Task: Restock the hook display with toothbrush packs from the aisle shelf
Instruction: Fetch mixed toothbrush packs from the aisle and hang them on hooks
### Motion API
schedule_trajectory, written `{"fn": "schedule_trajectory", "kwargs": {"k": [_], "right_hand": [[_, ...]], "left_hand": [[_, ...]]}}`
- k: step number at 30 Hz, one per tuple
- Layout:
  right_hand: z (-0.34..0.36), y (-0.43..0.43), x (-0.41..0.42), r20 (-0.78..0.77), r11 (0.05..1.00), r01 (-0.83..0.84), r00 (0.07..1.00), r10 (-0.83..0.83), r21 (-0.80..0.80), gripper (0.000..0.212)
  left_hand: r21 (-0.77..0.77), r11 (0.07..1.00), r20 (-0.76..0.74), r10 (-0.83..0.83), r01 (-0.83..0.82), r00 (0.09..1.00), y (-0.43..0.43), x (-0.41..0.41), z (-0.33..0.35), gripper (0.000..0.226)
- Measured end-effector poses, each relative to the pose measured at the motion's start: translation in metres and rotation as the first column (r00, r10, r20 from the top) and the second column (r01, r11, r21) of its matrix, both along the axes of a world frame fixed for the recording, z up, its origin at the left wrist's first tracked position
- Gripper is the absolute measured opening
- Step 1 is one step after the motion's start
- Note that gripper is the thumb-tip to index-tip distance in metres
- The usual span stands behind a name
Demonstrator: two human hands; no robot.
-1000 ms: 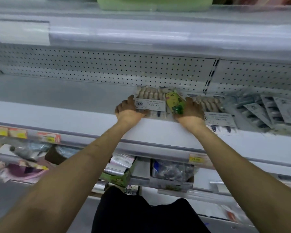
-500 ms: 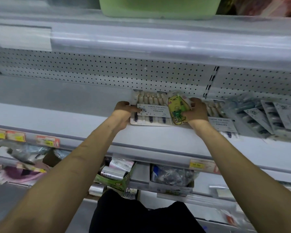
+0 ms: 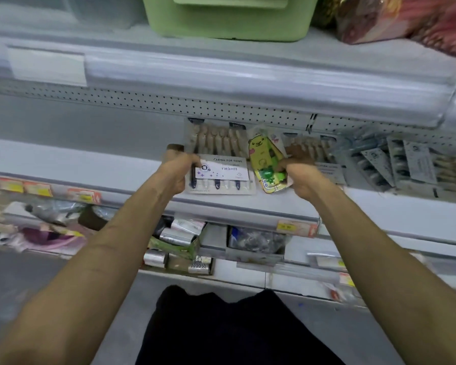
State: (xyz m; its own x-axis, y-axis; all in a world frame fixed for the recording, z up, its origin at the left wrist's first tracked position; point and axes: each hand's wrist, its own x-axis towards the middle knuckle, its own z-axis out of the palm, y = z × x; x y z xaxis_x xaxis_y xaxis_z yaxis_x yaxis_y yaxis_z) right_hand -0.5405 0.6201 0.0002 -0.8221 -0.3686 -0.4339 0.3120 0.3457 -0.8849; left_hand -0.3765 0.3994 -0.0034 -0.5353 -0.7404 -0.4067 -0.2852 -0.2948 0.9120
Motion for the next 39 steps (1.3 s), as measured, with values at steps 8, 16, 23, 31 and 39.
{"fn": "schedule_trajectory", "kwargs": {"k": [8,16,23,31,39], "right_hand": [[0.015,0.044,0.044,0.103,0.996,0.037,0.994,-0.028,-0.081,0.042],[0.021,0.108,0.107,0.084,0.956,0.199,0.979,-0.185,-0.214,0.058],[0.022,0.217,0.178,0.043,0.861,0.478,0.877,-0.478,-0.176,0.056],[0.025,0.365,0.213,0.054,0.656,0.735,0.672,-0.739,-0.170,0.062],[0.012,0.548,0.221,0.064,0.425,0.879,0.447,-0.892,-0.216,0.059]], "left_hand": [[-0.067,0.995,-0.009,0.079,-0.080,0.997,0.043,0.053,0.024,0.045],[-0.062,0.993,-0.133,-0.113,0.105,0.985,0.088,0.079,0.016,0.047],[-0.036,0.931,-0.158,-0.364,0.363,0.918,0.167,0.073,0.002,0.043],[-0.042,0.762,-0.179,-0.642,0.646,0.746,0.319,0.032,0.001,0.052],[-0.052,0.577,-0.161,-0.811,0.815,0.563,0.516,-0.025,0.000,0.052]]}}
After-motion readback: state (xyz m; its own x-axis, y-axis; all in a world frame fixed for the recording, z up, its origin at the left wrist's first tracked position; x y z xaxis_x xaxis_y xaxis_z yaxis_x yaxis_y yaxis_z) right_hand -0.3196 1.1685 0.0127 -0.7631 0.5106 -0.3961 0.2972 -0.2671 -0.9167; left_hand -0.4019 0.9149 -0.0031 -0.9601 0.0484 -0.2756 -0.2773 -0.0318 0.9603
